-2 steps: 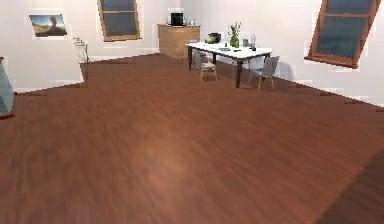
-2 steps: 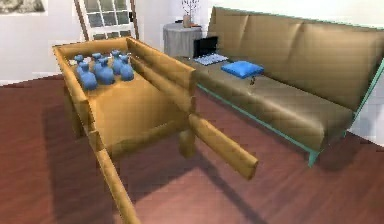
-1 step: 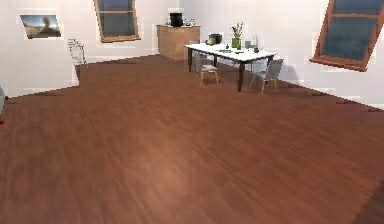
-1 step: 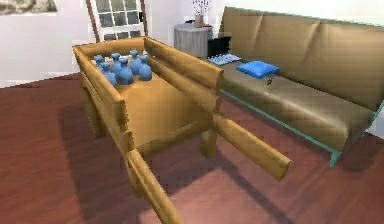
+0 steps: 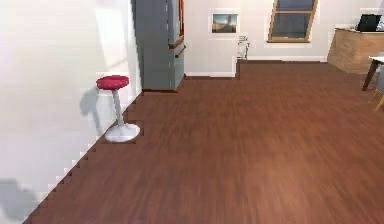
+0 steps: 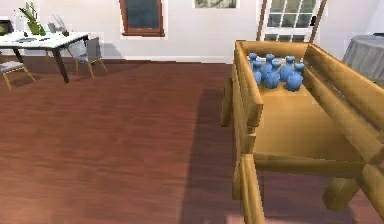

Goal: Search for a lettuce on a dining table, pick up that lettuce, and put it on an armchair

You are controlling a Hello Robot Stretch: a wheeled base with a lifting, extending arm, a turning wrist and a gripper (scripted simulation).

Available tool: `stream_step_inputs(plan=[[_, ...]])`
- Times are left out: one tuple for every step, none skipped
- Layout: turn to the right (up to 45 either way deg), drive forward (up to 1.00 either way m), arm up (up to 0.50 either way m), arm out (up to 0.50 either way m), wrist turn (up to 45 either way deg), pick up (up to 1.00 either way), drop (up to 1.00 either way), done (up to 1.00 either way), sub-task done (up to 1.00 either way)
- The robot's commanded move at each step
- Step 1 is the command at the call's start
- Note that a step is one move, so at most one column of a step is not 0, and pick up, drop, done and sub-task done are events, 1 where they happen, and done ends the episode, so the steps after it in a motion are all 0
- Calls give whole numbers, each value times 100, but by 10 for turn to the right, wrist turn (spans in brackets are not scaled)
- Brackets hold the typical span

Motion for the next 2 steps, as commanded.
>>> stream_step_inputs(plan=[[0, 10, 0, 0, 0, 0, 0, 0, 0], [450, 0, 0, 0, 0, 0, 0, 0, 0]])
